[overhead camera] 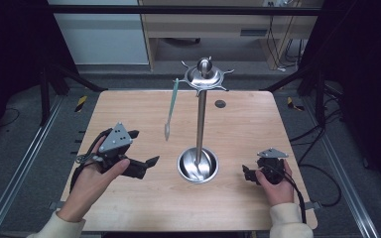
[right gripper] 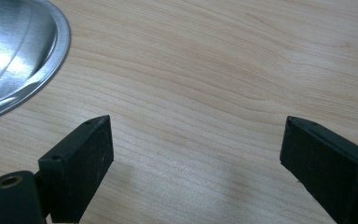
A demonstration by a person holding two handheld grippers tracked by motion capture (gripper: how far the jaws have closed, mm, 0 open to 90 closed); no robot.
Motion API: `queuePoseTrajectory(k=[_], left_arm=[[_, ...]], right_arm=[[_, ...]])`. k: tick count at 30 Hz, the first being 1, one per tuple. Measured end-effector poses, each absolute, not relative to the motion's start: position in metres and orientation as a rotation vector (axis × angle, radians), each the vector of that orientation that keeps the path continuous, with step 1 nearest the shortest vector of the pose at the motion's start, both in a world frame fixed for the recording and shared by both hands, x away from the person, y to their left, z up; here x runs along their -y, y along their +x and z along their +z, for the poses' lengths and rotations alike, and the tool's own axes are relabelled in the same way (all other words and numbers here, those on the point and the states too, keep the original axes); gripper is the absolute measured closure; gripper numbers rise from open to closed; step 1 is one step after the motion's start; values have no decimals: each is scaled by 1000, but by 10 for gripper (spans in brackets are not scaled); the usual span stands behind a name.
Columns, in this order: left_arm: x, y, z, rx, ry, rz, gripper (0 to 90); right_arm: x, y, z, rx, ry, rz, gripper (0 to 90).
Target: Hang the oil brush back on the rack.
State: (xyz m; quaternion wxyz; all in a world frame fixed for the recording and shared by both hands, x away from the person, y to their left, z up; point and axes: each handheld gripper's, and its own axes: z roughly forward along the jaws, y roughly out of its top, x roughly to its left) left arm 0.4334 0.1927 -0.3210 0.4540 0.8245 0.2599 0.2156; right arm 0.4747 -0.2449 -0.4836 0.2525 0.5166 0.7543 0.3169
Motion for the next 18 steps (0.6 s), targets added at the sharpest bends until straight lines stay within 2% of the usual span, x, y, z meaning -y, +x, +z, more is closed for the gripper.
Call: queuePoseTrajectory(k=[7, 18], left_arm=[[-199, 432, -352, -666, 2114, 548, 38], [-200, 436, -407, -727, 2183, 476, 38]], right_arm=[[245, 475, -484, -2054, 1399, 854, 102], [245, 475, -485, -2054, 1408, 848, 99]])
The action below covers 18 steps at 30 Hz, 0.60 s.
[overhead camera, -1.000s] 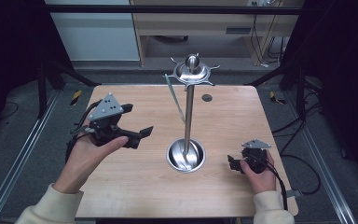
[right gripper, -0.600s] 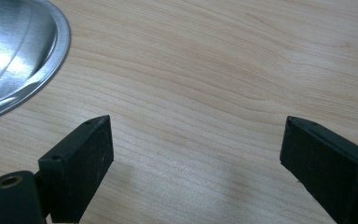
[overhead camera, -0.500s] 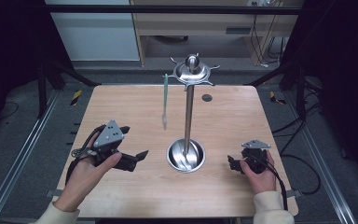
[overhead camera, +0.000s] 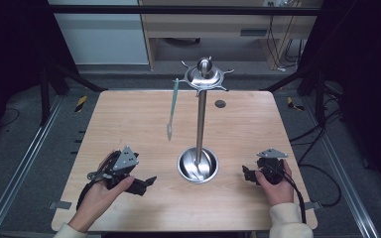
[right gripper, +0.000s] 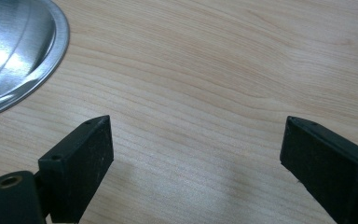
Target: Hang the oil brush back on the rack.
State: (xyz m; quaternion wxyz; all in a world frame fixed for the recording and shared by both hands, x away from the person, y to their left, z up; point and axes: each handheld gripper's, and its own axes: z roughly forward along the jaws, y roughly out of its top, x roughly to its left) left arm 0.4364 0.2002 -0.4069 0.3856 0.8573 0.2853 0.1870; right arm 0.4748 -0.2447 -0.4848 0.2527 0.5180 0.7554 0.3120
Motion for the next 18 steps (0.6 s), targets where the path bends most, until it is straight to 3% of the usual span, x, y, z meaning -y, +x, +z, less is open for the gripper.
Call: queuePoseTrajectory(k=[18], left_arm=[[-202, 439, -466, -808, 2268, 443, 38]], right_arm=[[244, 475, -485, -2057, 1413, 856, 97]])
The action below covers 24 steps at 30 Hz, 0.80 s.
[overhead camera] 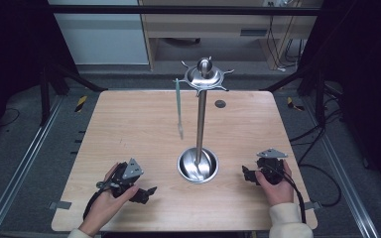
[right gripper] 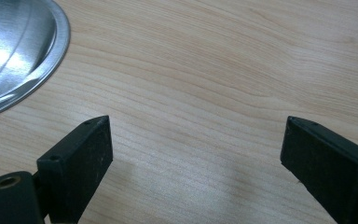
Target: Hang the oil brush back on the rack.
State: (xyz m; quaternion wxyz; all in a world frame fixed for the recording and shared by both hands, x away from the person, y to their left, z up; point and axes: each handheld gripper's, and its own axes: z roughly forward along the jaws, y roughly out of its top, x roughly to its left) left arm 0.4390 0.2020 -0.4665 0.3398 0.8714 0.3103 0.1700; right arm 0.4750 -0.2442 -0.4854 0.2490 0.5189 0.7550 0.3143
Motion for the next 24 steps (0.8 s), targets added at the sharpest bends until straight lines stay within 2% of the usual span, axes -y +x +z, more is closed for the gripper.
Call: queuePoseTrajectory(k=[24], left_arm=[[-254, 463, -493, -1053, 2167, 547, 44]], right_arm=[[244, 476, -488, -2066, 1420, 845, 98]])
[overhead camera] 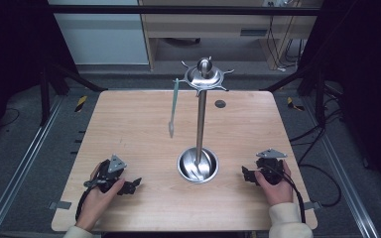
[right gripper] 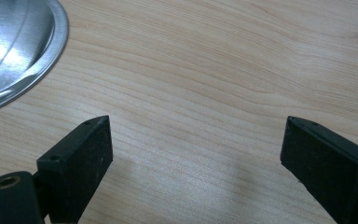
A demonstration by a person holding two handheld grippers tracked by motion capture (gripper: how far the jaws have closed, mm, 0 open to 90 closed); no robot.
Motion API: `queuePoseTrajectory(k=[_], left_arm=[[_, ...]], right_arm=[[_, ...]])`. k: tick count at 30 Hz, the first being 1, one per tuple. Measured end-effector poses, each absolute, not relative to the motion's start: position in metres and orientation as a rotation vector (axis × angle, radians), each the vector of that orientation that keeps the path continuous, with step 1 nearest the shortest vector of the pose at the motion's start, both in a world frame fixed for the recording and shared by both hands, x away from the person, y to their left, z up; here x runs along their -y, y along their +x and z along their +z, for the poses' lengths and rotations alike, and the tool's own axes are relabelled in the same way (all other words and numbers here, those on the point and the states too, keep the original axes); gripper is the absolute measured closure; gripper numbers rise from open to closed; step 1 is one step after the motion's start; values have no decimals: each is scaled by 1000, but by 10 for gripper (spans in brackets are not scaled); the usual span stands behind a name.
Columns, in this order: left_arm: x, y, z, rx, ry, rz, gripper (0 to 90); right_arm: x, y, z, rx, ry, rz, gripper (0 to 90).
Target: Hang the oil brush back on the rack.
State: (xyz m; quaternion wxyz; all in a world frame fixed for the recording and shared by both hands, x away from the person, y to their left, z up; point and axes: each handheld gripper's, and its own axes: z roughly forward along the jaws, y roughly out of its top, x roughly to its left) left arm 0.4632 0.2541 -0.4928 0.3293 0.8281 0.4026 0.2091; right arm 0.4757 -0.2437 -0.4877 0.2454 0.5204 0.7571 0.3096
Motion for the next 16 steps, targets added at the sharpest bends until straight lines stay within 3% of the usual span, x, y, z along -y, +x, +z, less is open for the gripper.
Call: queuePoseTrajectory(k=[16], left_arm=[[-271, 471, -501, -1133, 2148, 577, 43]], right_arm=[[244, 476, -488, -2070, 1418, 845, 97]])
